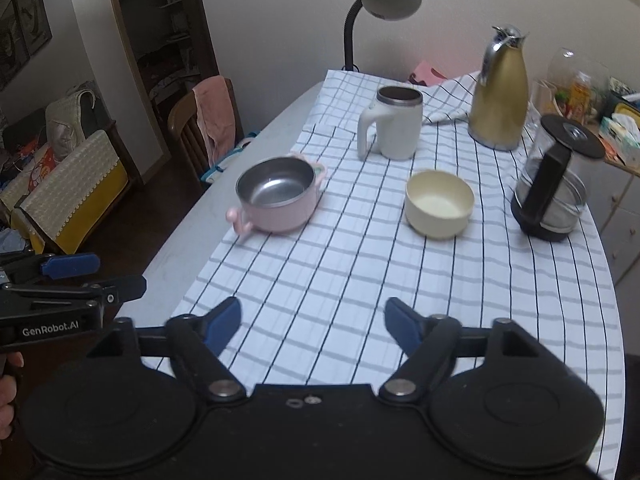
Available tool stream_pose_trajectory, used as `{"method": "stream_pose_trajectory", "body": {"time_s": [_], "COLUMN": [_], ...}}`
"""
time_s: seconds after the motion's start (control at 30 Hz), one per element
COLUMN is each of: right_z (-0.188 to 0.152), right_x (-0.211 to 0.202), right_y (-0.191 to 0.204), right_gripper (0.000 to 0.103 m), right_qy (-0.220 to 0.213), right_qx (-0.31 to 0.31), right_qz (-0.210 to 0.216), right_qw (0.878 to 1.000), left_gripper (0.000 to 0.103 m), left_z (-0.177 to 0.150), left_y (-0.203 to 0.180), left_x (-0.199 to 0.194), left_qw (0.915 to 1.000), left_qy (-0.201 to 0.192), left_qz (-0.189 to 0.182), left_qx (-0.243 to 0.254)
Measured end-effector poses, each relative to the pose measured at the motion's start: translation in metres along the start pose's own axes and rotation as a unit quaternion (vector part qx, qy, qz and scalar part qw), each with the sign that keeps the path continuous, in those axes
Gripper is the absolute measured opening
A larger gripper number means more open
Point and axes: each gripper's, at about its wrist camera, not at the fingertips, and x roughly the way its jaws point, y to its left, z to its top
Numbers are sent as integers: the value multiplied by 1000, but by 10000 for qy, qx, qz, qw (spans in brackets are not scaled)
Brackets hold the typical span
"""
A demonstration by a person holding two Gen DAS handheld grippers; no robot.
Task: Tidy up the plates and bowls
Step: 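Move both grippers to the rim of the pink-handled steel pot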
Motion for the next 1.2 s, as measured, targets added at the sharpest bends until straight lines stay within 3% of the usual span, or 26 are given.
{"method": "stream_pose_trajectory", "body": {"time_s": [0.1,0.57,0.97,1.2], "right_z": [18,88,111,115], "right_x": [14,99,178,219], "right_y": [-2,-16,-19,-18], "right_gripper": [96,100,99,93], "right_qy": [-11,-55,287,532], "right_qx": [-29,-204,-249,-222], "right_qz": [66,-97,-217,-246], "right_qw": [10000,9997,9990,9980], "left_gripper": [76,76,76,76], "left_z": [16,98,118,117], "left_y": [3,27,33,34], "left_x": [15,103,185,227], "left_qw": [10000,9980,9950,9930], "left_qy": [3,266,649,910], "left_qz": [69,431,680,699], "left_qx": [-44,-378,-329,-277]}}
